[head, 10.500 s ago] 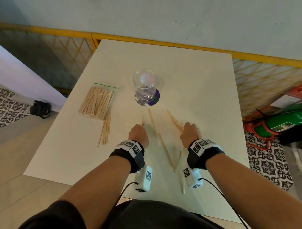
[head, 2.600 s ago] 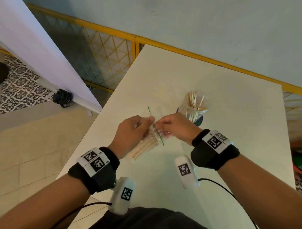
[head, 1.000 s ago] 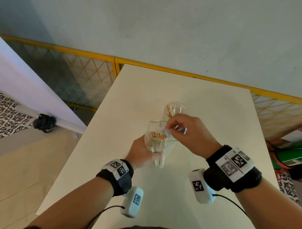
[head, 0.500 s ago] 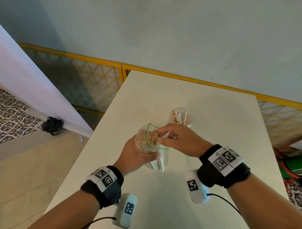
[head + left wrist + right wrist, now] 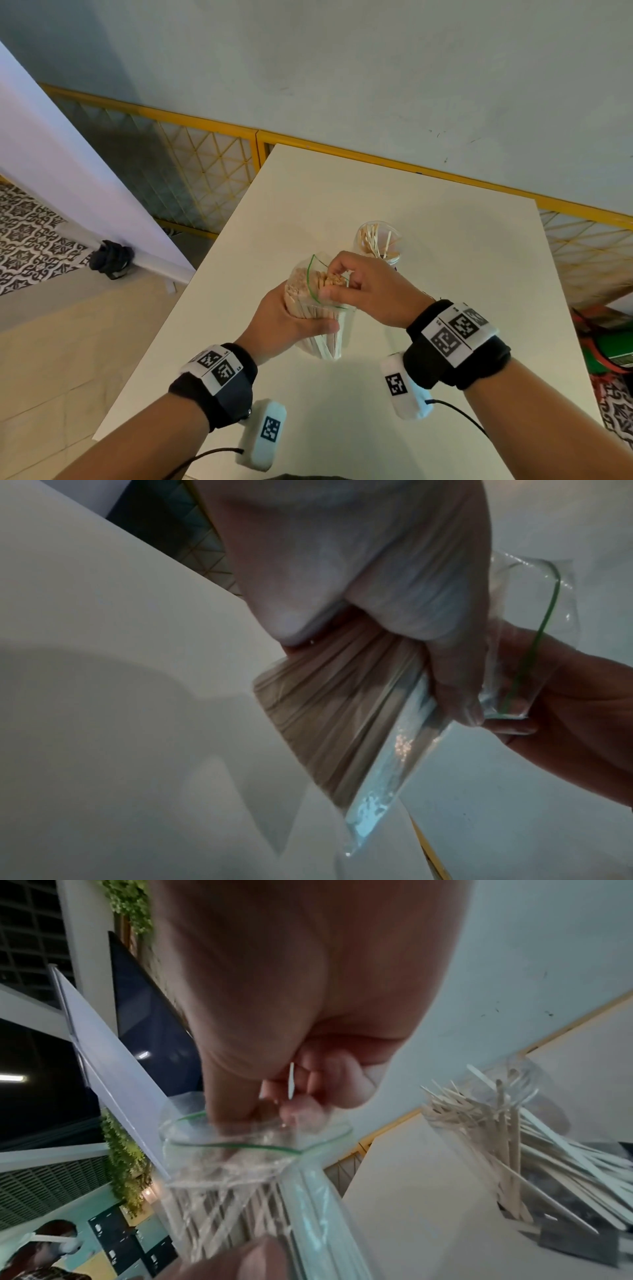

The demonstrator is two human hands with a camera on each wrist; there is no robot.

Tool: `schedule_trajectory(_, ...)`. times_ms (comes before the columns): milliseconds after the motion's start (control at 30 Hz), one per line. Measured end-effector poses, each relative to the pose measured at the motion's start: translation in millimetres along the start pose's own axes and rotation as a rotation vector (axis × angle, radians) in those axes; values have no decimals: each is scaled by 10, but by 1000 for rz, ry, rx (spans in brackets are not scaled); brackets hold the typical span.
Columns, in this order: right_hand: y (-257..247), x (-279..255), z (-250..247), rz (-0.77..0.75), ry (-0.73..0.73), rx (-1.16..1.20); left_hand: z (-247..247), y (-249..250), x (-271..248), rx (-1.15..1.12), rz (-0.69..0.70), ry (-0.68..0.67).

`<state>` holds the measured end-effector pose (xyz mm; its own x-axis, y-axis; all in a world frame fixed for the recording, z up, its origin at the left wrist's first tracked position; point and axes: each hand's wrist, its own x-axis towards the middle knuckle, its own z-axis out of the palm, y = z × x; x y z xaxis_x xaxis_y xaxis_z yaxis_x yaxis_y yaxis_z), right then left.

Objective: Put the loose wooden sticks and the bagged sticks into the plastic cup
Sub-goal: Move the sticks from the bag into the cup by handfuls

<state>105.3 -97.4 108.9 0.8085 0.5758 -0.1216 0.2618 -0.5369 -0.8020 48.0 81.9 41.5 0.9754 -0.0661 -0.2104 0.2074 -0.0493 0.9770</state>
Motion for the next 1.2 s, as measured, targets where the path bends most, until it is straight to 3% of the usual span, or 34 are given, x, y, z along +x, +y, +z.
schedule_trajectory(200, 10, 7, -46, 42, 41, 179, 6, 24, 24, 18, -30, -31)
schedule_trajectory(333, 18, 17, -140, -10, 42, 28, 7, 46, 55, 53, -46, -66)
schedule_trajectory(733, -4, 106, -458, -41, 126, 80, -37, 68, 79, 36, 2, -145)
schedule_trajectory(1000, 56, 130, -197, 87, 231, 321, 3, -12, 76, 10, -31, -156)
schedule_trajectory(1133, 81, 151, -103, 226, 188, 441, 18, -4, 100, -28, -46, -153)
schedule_trajectory(1200, 78, 142, -94, 216, 186, 454, 31, 8, 114, -40, -56, -158)
